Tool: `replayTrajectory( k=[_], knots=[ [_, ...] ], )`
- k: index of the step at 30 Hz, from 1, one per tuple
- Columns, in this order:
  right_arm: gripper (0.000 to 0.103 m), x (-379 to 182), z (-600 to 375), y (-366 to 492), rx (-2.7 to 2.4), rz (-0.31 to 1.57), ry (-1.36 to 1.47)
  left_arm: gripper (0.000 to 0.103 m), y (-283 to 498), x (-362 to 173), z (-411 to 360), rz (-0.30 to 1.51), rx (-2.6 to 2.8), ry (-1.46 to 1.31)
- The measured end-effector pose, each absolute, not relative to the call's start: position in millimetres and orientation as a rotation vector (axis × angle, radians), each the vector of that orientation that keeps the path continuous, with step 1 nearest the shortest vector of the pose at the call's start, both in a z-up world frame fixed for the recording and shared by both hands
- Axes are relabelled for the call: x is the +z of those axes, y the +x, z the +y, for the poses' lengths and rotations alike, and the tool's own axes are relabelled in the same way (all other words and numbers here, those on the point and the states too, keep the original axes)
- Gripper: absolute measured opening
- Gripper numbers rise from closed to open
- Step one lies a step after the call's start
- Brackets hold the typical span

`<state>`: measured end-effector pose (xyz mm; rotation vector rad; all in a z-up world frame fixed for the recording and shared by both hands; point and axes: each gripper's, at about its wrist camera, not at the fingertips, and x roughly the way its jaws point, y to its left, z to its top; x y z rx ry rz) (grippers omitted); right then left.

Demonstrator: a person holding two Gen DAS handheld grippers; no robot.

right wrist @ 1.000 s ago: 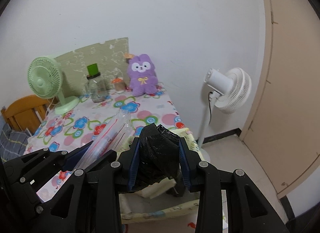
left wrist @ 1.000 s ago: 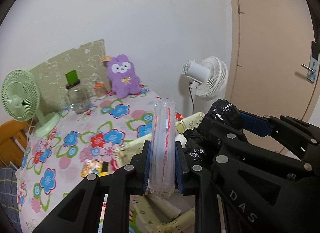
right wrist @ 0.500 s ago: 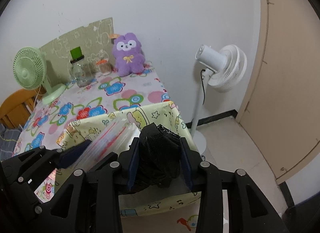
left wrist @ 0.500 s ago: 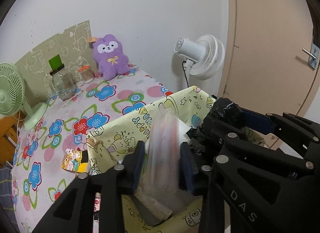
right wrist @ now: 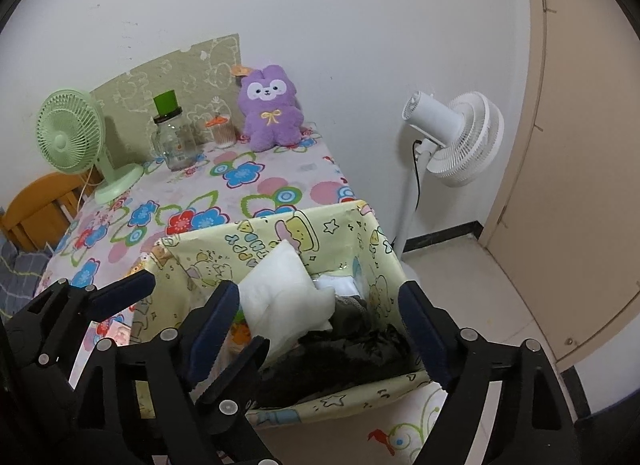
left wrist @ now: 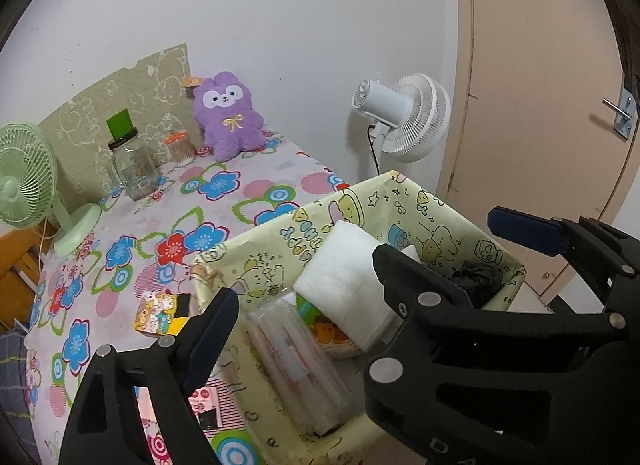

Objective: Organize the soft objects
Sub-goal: 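Open both grippers to drop the straw pack and bag into the box, then move both grippers back toward the pink wet-wipe pack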

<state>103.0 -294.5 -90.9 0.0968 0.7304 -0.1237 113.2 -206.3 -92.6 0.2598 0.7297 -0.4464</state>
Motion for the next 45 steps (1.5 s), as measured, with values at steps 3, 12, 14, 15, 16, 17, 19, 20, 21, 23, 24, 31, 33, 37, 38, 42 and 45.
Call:
replayTrajectory(
  k=[3, 12, 14, 15, 16, 17, 19, 20, 21, 23, 24, 31, 33, 37, 38, 42, 45],
  knots=[
    [0.088, -85, -287, 99, -0.123, 0.712, 0.09, 0.09, 109, -86, -198, 0.713, -0.441, 0.251],
    [0.094, -60, -261, 81, -0.117, 0.635, 0.066, 0.091, 92, -63, -169, 0.649, -0.423, 0.215],
    [0.095, -55, -254, 78, -0.111, 0.619, 0.056, 0.091, 88, -58, -161, 0.637, -0.415, 0.206],
    [0.095, -54, -252, 76, -0.108, 0.614, 0.054, 0.091, 88, -57, -159, 0.634, -0.413, 0.203],
    [0.096, -52, -249, 75, -0.104, 0.607, 0.051, 0.091, 86, -56, -156, 0.629, -0.409, 0.199],
    [0.097, -50, -246, 73, -0.101, 0.599, 0.048, 0.092, 85, -54, -153, 0.626, -0.404, 0.195],
    [0.098, -47, -241, 71, -0.092, 0.589, 0.044, 0.092, 83, -51, -146, 0.619, -0.394, 0.186],
    [0.098, -46, -239, 69, -0.086, 0.584, 0.041, 0.092, 82, -50, -143, 0.617, -0.387, 0.181],
    [0.098, -45, -237, 68, -0.081, 0.58, 0.037, 0.092, 82, -49, -139, 0.615, -0.379, 0.177],
    [0.098, -42, -231, 66, -0.065, 0.567, 0.027, 0.092, 81, -47, -133, 0.612, -0.362, 0.172],
    [0.098, -41, -228, 65, -0.057, 0.56, 0.024, 0.092, 80, -46, -129, 0.609, -0.351, 0.171],
    [0.098, -35, -209, 62, -0.019, 0.54, 0.017, 0.097, 75, -40, -101, 0.589, -0.317, 0.129],
    [0.098, -36, -199, 62, -0.002, 0.542, 0.016, 0.098, 73, -41, -93, 0.586, -0.308, 0.123],
    [0.098, -41, -183, 65, 0.025, 0.56, 0.025, 0.099, 74, -45, -77, 0.595, -0.284, 0.123],
    [0.098, -42, -180, 66, 0.03, 0.564, 0.028, 0.099, 73, -46, -74, 0.596, -0.28, 0.121],
    [0.098, -49, -166, 71, 0.057, 0.587, 0.039, 0.1, 74, -51, -60, 0.605, -0.262, 0.108],
    [0.098, -54, -156, 75, 0.069, 0.594, 0.031, 0.101, 77, -57, -49, 0.615, -0.253, 0.099]
  ],
)
